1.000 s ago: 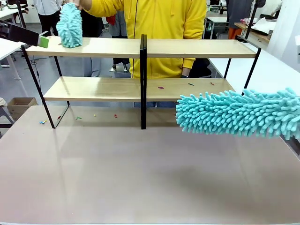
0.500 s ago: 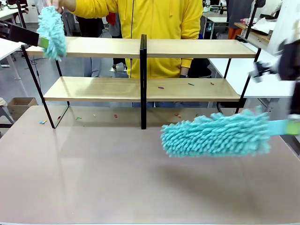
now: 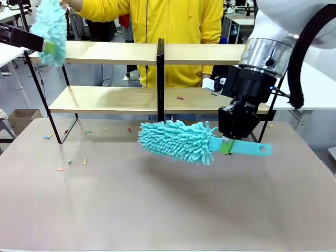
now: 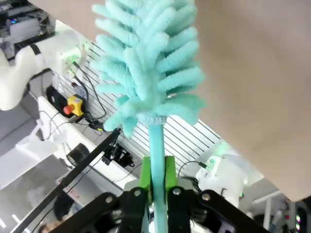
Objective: Clean the shelves.
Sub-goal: Clean another randomly selected level of the Shelf with the Duster.
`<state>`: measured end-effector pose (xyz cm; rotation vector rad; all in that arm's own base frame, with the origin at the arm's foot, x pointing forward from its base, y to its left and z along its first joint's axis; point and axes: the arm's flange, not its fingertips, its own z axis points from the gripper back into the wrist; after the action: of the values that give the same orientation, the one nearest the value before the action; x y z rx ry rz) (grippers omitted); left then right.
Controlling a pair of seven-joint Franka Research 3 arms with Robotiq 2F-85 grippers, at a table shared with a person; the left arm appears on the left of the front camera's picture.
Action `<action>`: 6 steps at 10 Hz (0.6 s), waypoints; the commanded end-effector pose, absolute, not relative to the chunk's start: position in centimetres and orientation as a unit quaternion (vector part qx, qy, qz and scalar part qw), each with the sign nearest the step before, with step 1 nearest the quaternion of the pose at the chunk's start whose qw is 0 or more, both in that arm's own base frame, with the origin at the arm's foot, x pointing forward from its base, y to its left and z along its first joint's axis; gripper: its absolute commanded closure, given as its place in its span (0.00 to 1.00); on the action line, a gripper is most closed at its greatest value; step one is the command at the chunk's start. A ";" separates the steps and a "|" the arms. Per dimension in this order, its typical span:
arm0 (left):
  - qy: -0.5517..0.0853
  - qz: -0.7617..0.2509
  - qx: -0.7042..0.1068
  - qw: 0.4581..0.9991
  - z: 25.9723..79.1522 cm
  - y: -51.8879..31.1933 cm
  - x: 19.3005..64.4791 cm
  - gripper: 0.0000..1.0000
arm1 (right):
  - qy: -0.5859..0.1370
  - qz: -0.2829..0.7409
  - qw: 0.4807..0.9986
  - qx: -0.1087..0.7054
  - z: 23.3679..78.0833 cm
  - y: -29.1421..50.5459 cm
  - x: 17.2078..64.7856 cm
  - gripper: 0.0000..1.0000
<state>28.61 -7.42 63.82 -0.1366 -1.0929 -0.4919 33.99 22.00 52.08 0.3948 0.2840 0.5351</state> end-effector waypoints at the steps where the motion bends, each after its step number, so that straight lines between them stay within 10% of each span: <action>1: -0.515 -0.230 -0.062 0.823 63.9 -7.4 28.6 0.00 | 0.163 0.250 0.937 0.182 52.1 19.7 34.5 0.87; 6: -0.515 -0.230 -0.062 0.823 63.9 -7.4 28.6 0.00 | 0.060 0.197 0.970 0.133 48.5 30.0 35.9 0.87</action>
<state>28.61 -7.41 63.82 -0.1367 -1.0928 -0.4919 34.98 27.44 49.98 0.3306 0.1645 0.4531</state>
